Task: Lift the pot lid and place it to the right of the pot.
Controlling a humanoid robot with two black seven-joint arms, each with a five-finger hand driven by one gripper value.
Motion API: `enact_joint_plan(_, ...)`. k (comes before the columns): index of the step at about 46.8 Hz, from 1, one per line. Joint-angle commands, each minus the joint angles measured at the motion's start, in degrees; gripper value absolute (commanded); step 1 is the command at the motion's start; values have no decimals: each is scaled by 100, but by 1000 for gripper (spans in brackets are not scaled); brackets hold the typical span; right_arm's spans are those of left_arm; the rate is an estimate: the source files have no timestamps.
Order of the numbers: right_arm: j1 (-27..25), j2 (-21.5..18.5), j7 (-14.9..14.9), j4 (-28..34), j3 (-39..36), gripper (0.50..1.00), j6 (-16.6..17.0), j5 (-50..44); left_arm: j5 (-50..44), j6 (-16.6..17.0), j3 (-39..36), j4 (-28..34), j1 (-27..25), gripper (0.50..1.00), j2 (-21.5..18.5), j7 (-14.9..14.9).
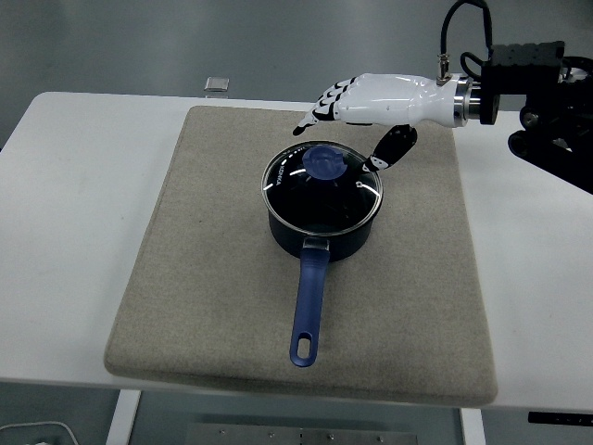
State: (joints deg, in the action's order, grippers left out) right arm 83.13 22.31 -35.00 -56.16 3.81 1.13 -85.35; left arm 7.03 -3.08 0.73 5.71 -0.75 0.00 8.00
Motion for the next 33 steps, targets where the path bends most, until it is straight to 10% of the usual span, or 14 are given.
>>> enact_joint_plan(1,-42,-16,0,-9,-3,899,-8,1,0,0,-3,0,5,1000,0,0)
enact_joint_plan(33,-245,-60,0,-1,6,899,-104,-8,0,0,-3,0,5,1000,0,0)
